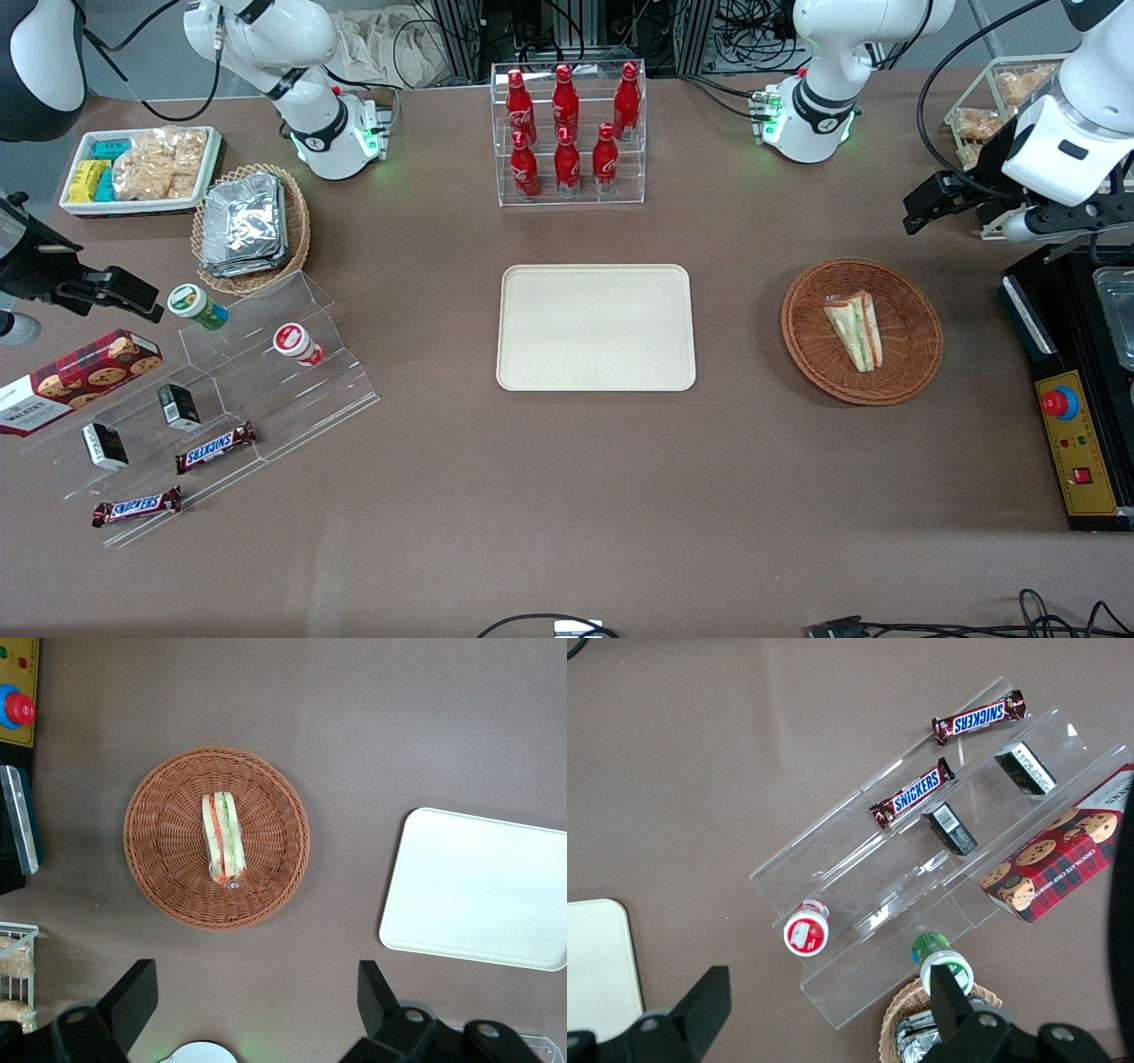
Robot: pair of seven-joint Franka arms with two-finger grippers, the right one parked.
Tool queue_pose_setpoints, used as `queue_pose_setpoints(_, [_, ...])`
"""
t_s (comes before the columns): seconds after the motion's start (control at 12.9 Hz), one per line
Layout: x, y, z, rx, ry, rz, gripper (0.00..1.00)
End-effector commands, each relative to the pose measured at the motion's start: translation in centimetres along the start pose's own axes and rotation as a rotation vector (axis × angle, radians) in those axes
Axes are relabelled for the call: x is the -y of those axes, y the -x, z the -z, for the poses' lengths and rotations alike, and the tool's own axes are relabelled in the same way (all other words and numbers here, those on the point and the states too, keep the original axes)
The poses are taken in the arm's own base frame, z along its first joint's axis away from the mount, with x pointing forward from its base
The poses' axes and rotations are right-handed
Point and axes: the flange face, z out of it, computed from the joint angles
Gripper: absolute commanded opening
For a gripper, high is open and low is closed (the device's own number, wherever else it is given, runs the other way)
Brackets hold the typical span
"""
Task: Place sandwich from basket to tray
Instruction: 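Move the left gripper over the wrapped sandwich in the wicker basket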
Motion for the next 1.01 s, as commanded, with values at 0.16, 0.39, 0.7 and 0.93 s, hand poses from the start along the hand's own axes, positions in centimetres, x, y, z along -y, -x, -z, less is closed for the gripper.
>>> queue_pose_setpoints(0.16, [-0.2,-0.1,0.3,0.036,-0.042,0.016,1.0])
queue_pose_setpoints(0.39, [0.4,0.7,-3.9,0.105,-0.067,0.032,1.0])
queue_pose_setpoints(0.7, [2.5,0.4,-16.2,0.069,-0.117,0.079,1.0])
queue_pose_setpoints(0.93, [4.1,-0.1,-23.7,0.022,-0.109,0.116,1.0])
